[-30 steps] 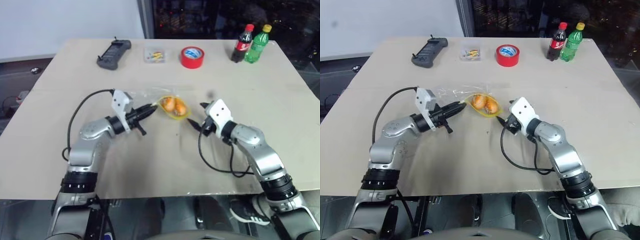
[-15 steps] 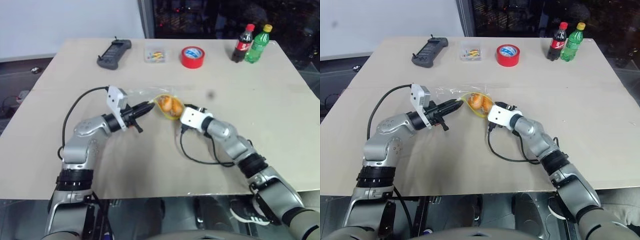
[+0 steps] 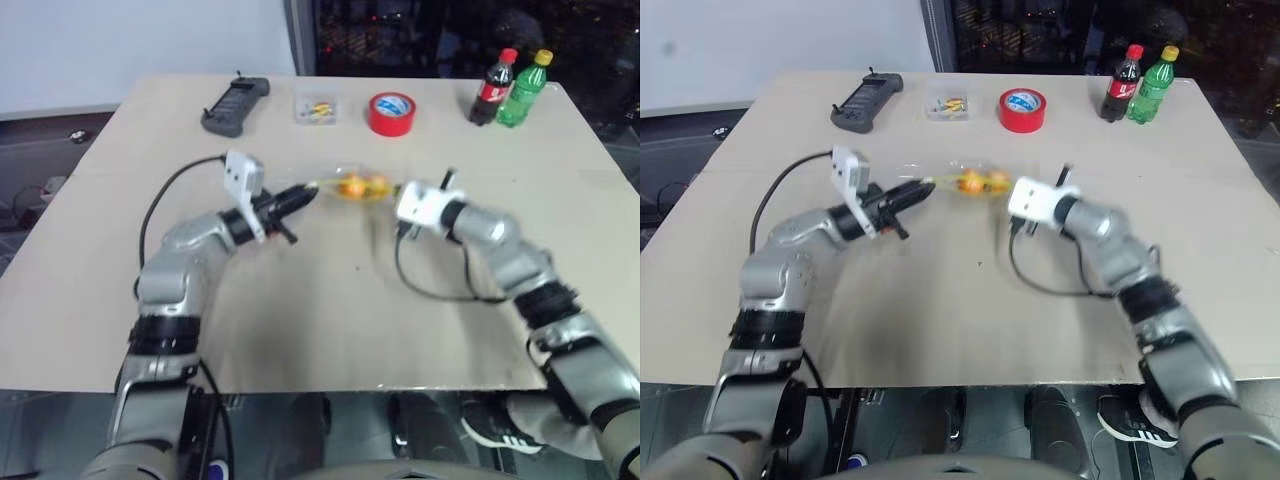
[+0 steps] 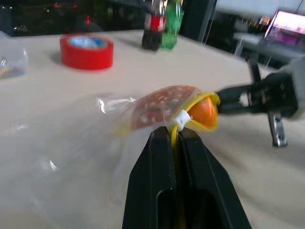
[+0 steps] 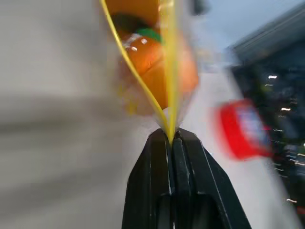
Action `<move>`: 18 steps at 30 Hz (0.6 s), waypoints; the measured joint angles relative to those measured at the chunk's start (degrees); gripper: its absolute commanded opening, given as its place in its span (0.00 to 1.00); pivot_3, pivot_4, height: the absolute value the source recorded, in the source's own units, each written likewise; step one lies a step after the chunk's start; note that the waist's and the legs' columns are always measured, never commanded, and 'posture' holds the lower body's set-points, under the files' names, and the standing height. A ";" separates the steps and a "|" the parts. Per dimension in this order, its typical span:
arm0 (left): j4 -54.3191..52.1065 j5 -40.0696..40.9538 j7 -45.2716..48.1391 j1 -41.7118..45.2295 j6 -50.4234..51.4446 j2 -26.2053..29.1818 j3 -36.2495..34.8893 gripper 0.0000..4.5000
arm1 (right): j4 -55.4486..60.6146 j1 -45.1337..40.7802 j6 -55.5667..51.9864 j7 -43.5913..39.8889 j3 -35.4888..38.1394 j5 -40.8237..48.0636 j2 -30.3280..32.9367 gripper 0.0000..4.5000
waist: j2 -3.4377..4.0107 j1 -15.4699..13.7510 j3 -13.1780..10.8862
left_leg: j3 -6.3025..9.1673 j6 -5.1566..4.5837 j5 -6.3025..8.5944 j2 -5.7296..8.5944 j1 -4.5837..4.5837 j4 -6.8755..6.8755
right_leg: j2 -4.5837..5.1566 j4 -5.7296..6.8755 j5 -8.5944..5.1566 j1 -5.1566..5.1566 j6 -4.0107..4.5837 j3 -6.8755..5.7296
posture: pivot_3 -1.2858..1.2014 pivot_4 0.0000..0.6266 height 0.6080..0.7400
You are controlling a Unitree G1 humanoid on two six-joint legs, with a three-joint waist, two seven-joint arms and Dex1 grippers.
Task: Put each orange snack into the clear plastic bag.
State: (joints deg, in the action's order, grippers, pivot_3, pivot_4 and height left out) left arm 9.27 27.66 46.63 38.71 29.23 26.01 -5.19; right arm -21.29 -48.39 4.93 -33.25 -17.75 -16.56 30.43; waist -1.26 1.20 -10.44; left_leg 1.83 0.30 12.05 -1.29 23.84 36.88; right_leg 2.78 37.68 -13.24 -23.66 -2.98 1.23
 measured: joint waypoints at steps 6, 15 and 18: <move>9.46 0.17 1.81 9.27 0.27 -2.74 1.37 0.00 | -4.24 -5.82 0.12 -9.08 1.36 2.03 5.42 0.01 | -0.01 0.85 -0.01 | -0.07 0.00 0.00 0.00 0.04 -0.11 | 0.02 -0.13 0.00 -0.02 0.00 0.07 | 0.52 0.24 1.00; 6.62 -7.27 4.13 3.93 -12.51 -4.46 7.66 0.00 | 10.84 5.40 -7.58 -20.46 5.21 8.03 13.29 0.01 | 0.03 0.77 -0.16 | -0.08 0.00 0.00 -0.01 0.03 -0.26 | 0.04 -0.19 0.00 -0.05 0.01 0.10 | 0.52 0.24 1.00; -2.13 -10.12 3.73 -4.95 -17.42 -3.70 9.16 0.00 | 24.37 17.91 -13.24 -18.59 8.43 9.87 13.57 0.01 | 0.04 0.59 -0.16 | -0.14 0.00 0.00 -0.01 0.05 -0.32 | 0.07 -0.21 0.00 -0.10 0.01 0.16 | 0.52 0.24 1.00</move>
State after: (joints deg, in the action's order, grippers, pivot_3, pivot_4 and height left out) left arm 7.14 17.54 50.36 33.76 11.81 22.31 3.96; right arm 3.08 -30.48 -8.31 -51.83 -9.31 -6.69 44.00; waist -1.22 1.79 -10.60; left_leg 1.69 0.30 12.05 -1.30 23.89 36.56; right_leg 2.85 37.47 -13.24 -23.76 -2.97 1.39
